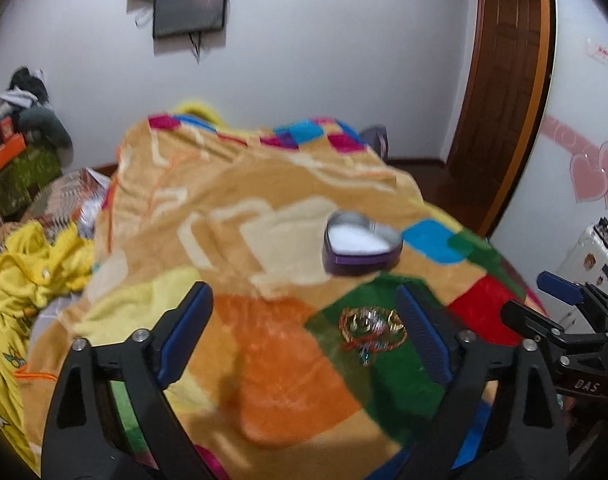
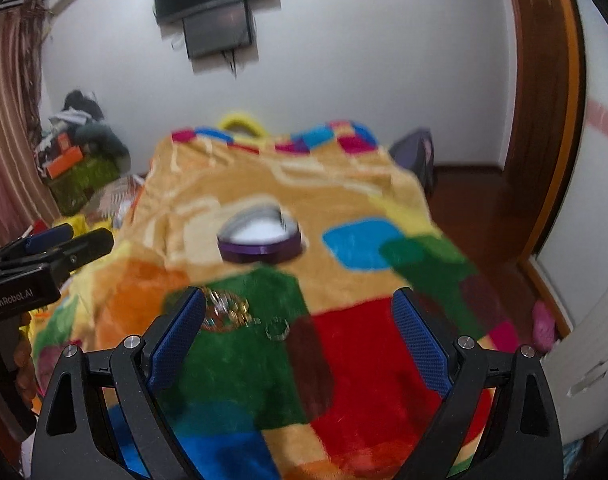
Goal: Organize jewelry
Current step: 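Move both grippers down toward the jewelry pile on the green patch, then grasp the silver ring with the right gripper while the left gripper grasps the red beaded string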
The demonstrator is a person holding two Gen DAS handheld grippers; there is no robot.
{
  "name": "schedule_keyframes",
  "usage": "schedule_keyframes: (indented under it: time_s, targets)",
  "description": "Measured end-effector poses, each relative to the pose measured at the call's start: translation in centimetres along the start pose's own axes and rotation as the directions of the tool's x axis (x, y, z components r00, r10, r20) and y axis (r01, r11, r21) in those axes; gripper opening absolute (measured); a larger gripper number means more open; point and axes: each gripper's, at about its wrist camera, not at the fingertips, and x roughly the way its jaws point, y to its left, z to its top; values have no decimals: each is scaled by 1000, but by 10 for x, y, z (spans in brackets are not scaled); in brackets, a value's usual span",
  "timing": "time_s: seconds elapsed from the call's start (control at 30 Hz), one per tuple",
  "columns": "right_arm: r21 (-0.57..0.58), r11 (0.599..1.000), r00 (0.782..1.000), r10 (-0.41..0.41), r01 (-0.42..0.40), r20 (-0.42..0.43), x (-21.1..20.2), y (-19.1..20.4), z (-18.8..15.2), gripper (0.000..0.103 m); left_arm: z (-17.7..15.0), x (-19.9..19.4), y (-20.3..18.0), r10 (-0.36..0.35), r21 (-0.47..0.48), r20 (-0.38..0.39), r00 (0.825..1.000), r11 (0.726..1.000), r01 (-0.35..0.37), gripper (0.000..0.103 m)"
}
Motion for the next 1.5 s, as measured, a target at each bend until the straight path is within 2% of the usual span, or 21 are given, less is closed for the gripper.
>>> schedule_keyframes:
  time_s: [0.1,0.17,0.33,0.5,0.6,0.7,0.83,0.97,1.1,1.23,1.5]
  targets:
    - [11,1000,999,18,-18,-49,16,-4,-6,92,-10,22,1,-23,7,-75,997,1000,24,80]
    - [12,999,997,30,-29,-69,22,-6,-10,89,-15,32,-1,-36,13,-112,993,999,38,74]
    - [-19,998,992,53,-56,-114,38,-4,-15,65,-21,49,-5,-79,21,-172,982,996,84,54]
    - [-56,995,986,78,-87,-145,52,3,-16,52,-24,63,-9,-133,19,-223,966,990,141,39]
    - [-70,993,985,81,-92,-153,58,7,-16,46,-24,67,-12,-151,18,-231,961,987,159,37]
    - [-75,992,984,85,-98,-157,62,7,-14,43,-24,74,-13,-172,13,-250,953,983,181,29]
    - [-85,991,983,87,-102,-161,64,7,-15,38,-25,86,-13,-166,5,-279,946,985,174,20]
    - [-95,990,983,88,-104,-162,65,9,-16,33,-27,86,-11,-170,-8,-283,944,984,175,18]
    - [-100,987,980,105,-122,-166,69,11,-15,20,-31,87,-11,-182,-15,-290,940,983,185,11]
    - [-103,987,981,104,-122,-163,70,12,-14,20,-33,87,-12,-183,-9,-293,938,982,189,1]
    - [-97,988,985,104,-118,-141,64,12,-9,20,-28,71,-10,-190,-18,-256,948,981,192,0]
